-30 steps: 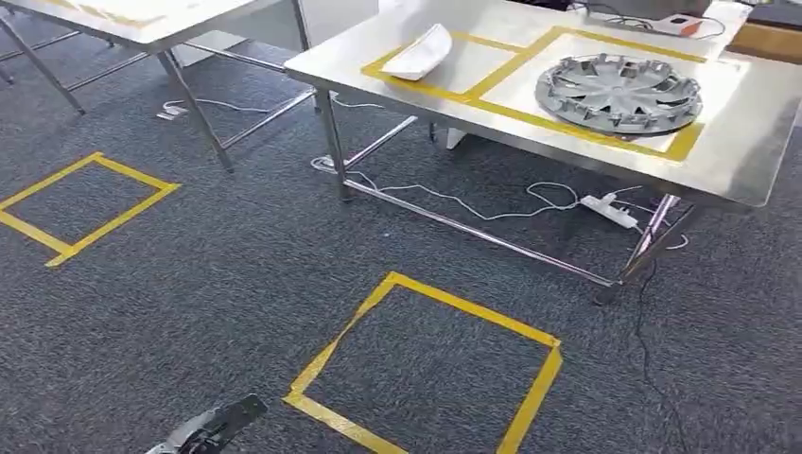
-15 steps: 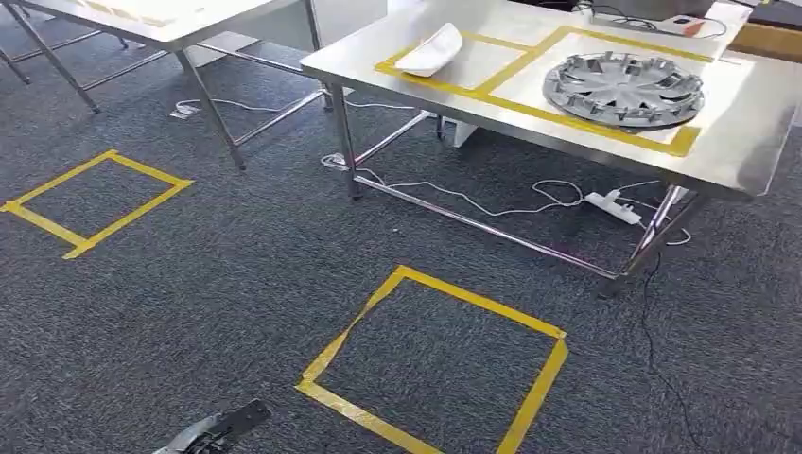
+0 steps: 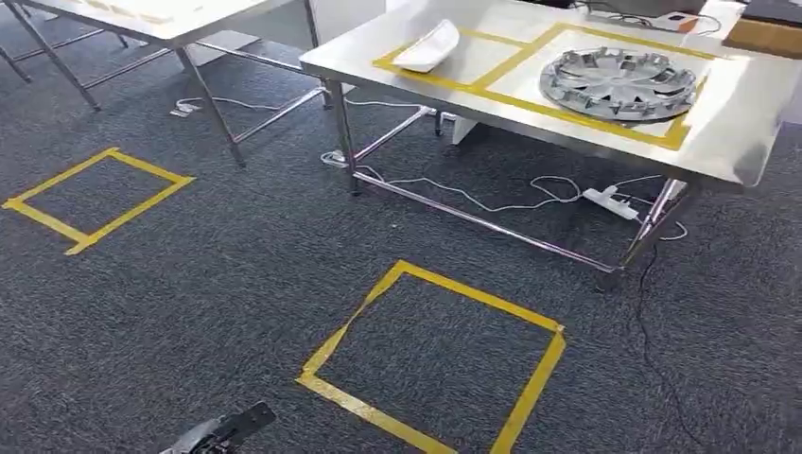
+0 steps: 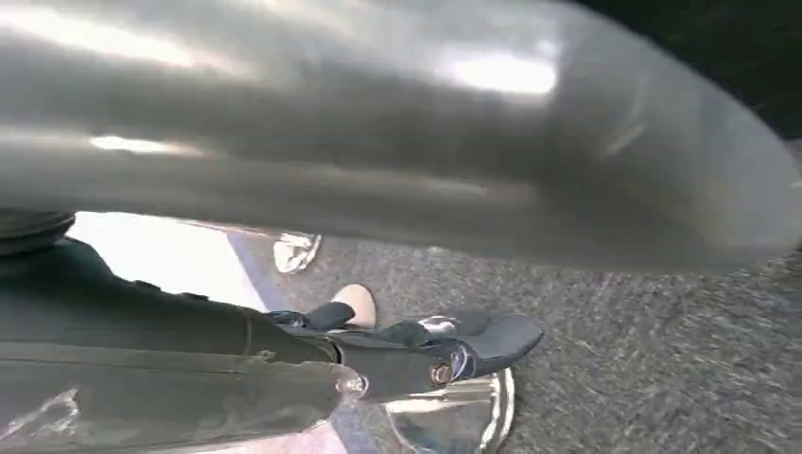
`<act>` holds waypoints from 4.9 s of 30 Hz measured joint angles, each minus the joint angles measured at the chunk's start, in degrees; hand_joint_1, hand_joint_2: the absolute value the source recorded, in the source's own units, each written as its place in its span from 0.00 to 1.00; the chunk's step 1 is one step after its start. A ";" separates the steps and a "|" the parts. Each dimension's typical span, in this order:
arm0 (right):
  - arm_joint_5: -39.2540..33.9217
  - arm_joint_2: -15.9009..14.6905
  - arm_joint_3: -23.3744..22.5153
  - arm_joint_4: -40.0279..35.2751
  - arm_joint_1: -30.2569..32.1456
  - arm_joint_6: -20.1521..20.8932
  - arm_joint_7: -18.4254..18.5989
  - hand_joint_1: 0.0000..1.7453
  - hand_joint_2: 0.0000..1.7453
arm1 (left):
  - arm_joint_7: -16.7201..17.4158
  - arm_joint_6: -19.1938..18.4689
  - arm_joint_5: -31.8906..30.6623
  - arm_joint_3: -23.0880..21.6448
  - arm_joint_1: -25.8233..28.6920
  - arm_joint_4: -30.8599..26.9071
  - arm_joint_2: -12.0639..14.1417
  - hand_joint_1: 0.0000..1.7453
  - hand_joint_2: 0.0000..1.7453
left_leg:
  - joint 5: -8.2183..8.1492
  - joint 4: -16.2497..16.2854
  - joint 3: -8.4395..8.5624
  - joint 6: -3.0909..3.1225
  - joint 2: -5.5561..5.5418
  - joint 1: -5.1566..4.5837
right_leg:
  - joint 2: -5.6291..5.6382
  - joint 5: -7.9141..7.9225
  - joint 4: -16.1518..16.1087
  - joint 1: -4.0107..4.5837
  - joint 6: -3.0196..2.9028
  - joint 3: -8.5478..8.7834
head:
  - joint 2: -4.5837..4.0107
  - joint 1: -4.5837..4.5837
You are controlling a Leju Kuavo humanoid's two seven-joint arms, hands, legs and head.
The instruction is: Take the parts from the cabinet and place them on the table.
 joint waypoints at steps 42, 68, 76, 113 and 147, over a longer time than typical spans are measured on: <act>0.35 -0.02 2.88 0.13 0.17 -1.86 -0.44 0.00 0.00 | 0.00 0.22 -1.22 0.00 -0.29 0.20 0.13 0.00 0.00 | 1.63 0.76 -2.52 1.25 -1.78 0.61 | 0.10 -11.88 17.47 -1.18 1.78 -5.89 | 0.00 -0.07; 0.04 0.00 3.06 0.13 -0.29 -1.84 -0.59 0.00 0.00 | -0.02 0.37 -1.24 0.02 0.25 0.24 0.00 0.00 0.00 | 1.77 1.19 -3.10 0.77 1.03 0.30 | -5.34 -4.38 0.29 -0.42 1.22 3.11 | 0.00 -0.35; -0.09 0.00 3.28 0.13 0.09 -1.79 -0.66 0.00 0.00 | -0.09 0.37 -1.14 0.11 0.16 0.24 0.11 0.00 0.00 | 2.40 1.20 -3.71 1.63 -4.95 0.01 | 1.16 -6.76 8.97 -0.55 0.58 -1.14 | 0.00 -0.29; 3.39 0.00 6.69 -1.01 -0.72 -1.79 -1.27 0.00 0.00 | 8.26 -8.07 5.42 6.93 1.34 2.21 -3.13 0.00 0.00 | 3.15 0.91 -4.00 1.40 -5.28 -0.01 | 3.81 -4.15 2.21 -1.10 1.49 2.98 | 0.00 -0.20; 10.32 -0.44 13.31 -2.49 -1.83 0.35 -2.71 0.00 0.00 | 13.40 -11.15 5.29 8.39 3.12 2.84 -6.25 0.00 1.00 | 1.97 2.60 -5.76 -0.30 -3.28 -0.34 | 2.40 -3.38 -0.43 -0.99 -0.41 3.37 | 0.00 -0.66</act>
